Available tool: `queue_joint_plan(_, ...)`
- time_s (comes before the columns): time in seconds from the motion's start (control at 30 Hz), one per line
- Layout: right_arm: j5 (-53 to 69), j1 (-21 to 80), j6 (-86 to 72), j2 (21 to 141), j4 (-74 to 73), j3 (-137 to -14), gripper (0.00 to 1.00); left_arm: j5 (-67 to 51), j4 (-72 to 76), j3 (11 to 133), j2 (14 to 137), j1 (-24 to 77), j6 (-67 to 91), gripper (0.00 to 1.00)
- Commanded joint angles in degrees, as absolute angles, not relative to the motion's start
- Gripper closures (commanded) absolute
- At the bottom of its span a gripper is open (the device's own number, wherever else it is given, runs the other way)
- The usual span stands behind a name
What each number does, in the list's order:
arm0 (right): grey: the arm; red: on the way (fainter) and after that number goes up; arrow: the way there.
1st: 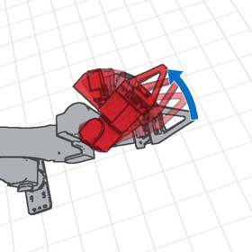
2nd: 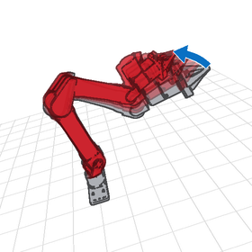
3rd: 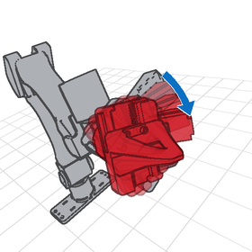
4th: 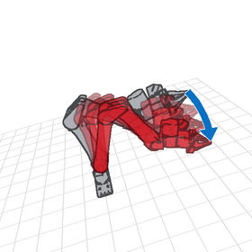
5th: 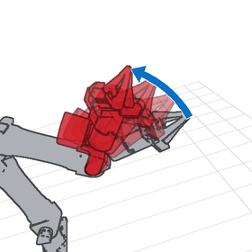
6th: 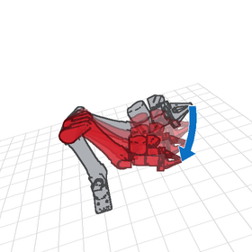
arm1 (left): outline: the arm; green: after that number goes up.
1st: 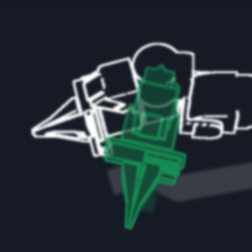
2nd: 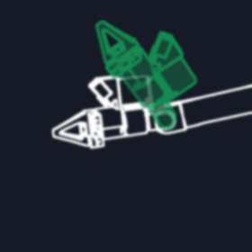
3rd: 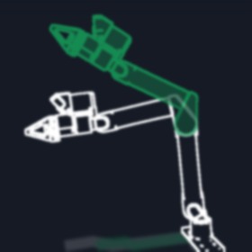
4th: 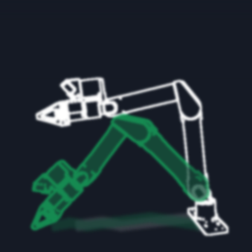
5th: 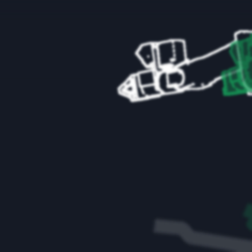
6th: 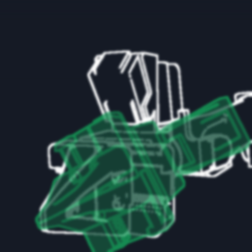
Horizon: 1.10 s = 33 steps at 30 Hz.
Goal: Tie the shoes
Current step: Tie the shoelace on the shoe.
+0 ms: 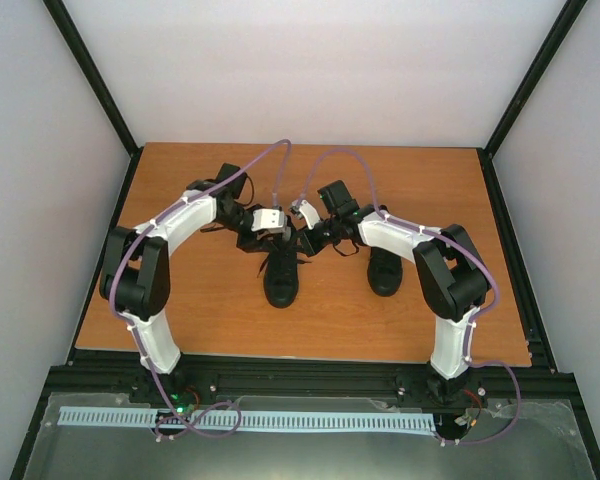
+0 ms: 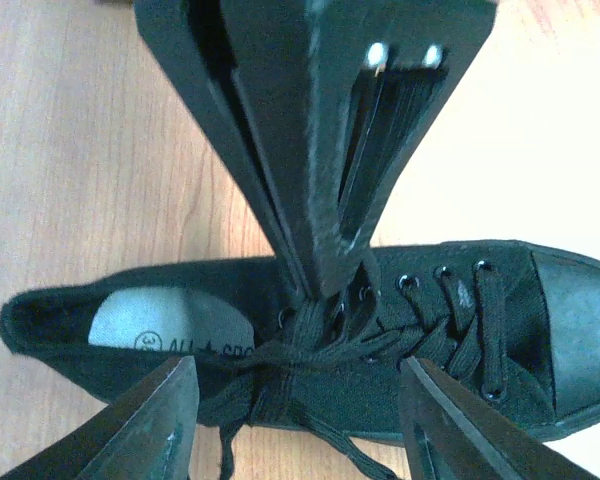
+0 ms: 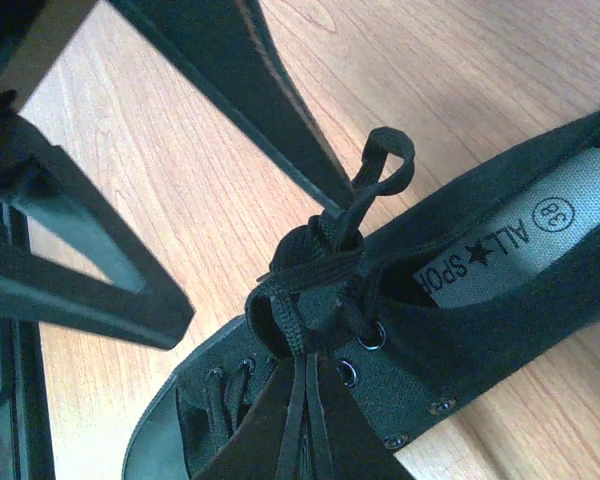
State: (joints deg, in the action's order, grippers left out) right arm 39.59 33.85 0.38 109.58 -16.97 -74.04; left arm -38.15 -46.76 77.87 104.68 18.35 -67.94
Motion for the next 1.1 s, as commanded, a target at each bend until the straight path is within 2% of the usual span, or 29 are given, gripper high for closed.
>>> queue_joint_plan(0.0, 39.4, 34.3, 0.6, 109.0, -16.0, -74.3, 0.97, -40.1, -49.2, 80.5, 102.7, 19.6, -69.0, 0.42)
queue_joint_plan(0.17, 39.4, 34.3, 0.5, 108.8, -16.0, -74.2, 0.97, -41.7, -48.1, 80.1, 103.8, 20.4, -68.0, 0.45)
queue_joint_plan(0.37, 39.0, 34.3, 0.5, 107.8, -16.1, -73.9, 0.97, -41.1, -47.8, 81.0, 106.5, 20.8, -66.5, 0.69)
queue_joint_plan(0.43, 38.5, 34.3, 0.6, 107.3, -16.2, -73.6, 0.97, -40.7, -47.7, 80.4, 106.5, 20.8, -67.0, 0.73)
queue_joint_plan(1.07, 35.7, 33.1, 0.4, 103.3, -15.7, -69.4, 0.97, -34.0, -44.0, 79.2, 109.6, 20.0, -66.0, 0.76)
